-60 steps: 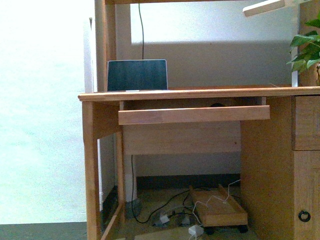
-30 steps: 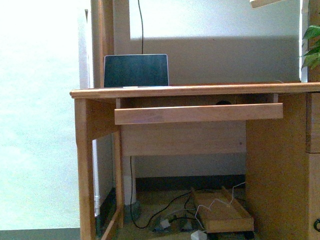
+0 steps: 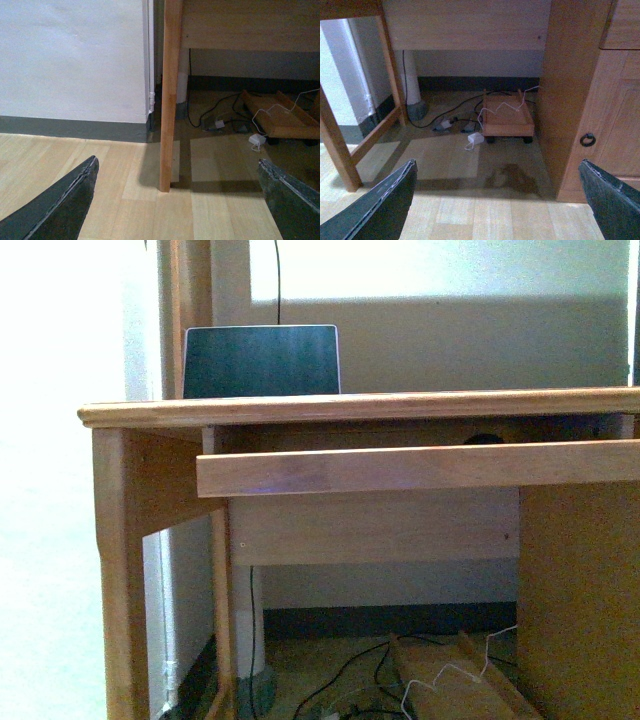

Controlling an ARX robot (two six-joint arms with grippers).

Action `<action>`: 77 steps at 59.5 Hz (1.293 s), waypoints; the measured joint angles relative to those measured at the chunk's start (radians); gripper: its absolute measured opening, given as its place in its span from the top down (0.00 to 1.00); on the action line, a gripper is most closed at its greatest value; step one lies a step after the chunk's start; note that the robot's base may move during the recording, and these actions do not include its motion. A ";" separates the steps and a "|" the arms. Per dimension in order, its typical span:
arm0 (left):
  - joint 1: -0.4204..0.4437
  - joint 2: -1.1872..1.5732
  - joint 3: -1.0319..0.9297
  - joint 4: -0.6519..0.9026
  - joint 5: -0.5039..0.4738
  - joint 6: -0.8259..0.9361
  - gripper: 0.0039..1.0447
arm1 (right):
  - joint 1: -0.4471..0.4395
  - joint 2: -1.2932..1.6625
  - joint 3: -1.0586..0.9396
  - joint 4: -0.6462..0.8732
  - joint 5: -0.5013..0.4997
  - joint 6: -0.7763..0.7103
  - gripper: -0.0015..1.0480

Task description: Place mouse

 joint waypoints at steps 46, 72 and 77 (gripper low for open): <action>0.000 0.000 0.000 0.000 0.000 0.000 0.07 | 0.000 0.000 0.000 0.000 0.002 0.000 0.07; 0.000 0.000 0.000 0.000 0.000 0.000 0.07 | 0.000 0.000 0.000 0.000 0.000 0.000 0.07; 0.000 0.000 0.000 0.000 0.000 0.000 0.07 | 0.000 0.000 0.000 0.000 0.000 0.000 0.07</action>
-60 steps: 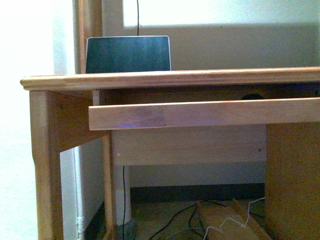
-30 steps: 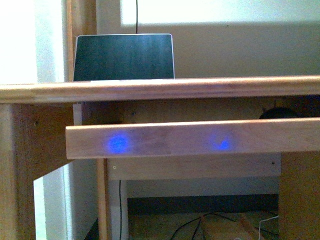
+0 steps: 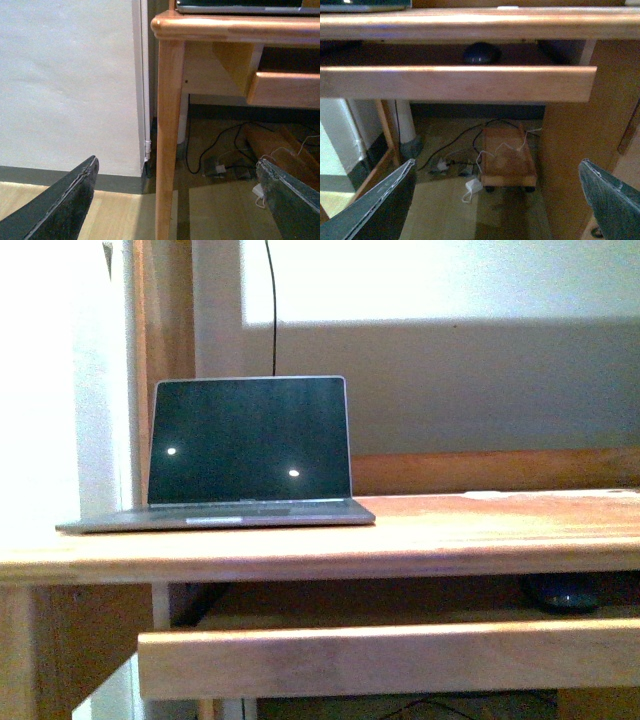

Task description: Place mouse

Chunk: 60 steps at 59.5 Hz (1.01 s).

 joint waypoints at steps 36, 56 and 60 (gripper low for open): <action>-0.025 0.869 0.161 0.417 0.157 0.203 0.07 | 0.000 0.000 0.000 0.000 0.000 0.000 0.07; -0.120 1.566 0.426 1.007 0.249 0.964 0.07 | 0.000 0.000 0.000 0.000 0.000 0.000 0.07; -0.145 1.622 0.463 1.009 0.270 1.034 0.07 | 0.000 0.000 0.000 0.000 0.000 0.000 0.07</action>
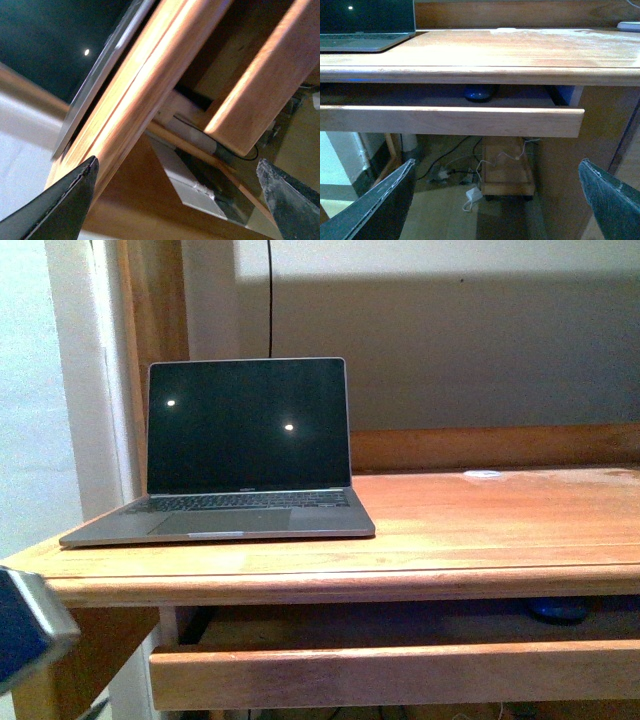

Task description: Place mouse

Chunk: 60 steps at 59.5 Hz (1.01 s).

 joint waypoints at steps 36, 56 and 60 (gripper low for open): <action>-0.106 0.329 0.264 -0.013 0.050 0.174 0.07 | 0.000 0.000 0.000 0.000 0.000 0.000 0.07; -0.123 0.171 0.261 -0.557 0.150 0.075 0.07 | 0.000 0.000 0.000 0.000 0.000 0.000 0.07; -0.139 0.085 0.211 -0.657 0.227 0.022 0.07 | 0.000 0.000 0.000 0.000 0.000 0.000 0.07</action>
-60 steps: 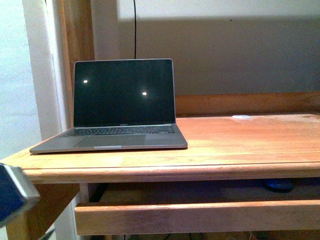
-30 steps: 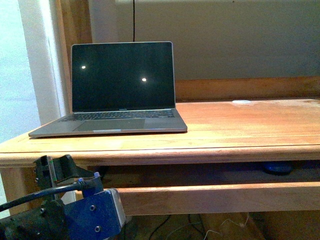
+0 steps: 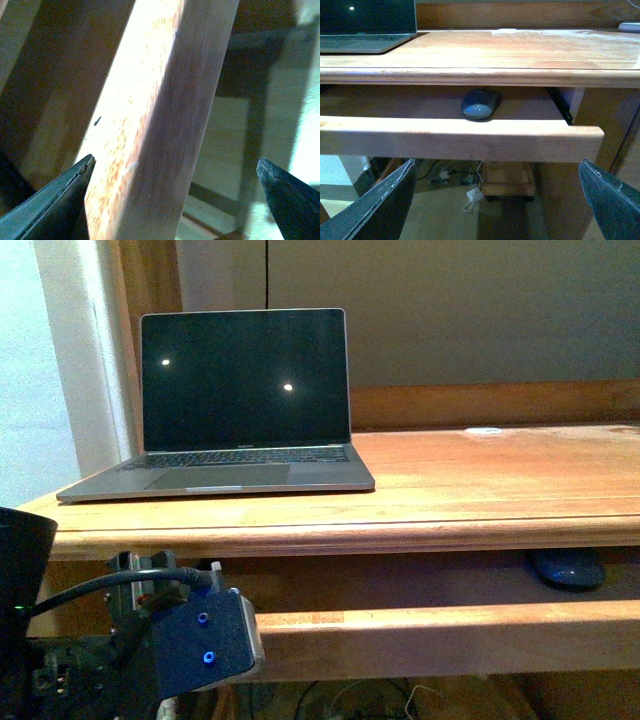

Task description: Place mouse

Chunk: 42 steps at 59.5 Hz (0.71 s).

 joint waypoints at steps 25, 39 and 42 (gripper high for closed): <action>-0.063 -0.422 -0.207 -0.009 0.142 -0.847 0.07 | 0.000 0.000 0.000 0.000 0.000 0.000 0.07; -0.110 -0.512 -0.394 0.483 -0.622 -1.011 0.31 | 0.080 0.087 0.058 -0.132 0.280 0.100 0.07; -0.089 -0.542 -0.431 0.526 -0.753 -1.026 0.38 | 0.081 0.153 0.080 -0.121 0.356 0.122 0.07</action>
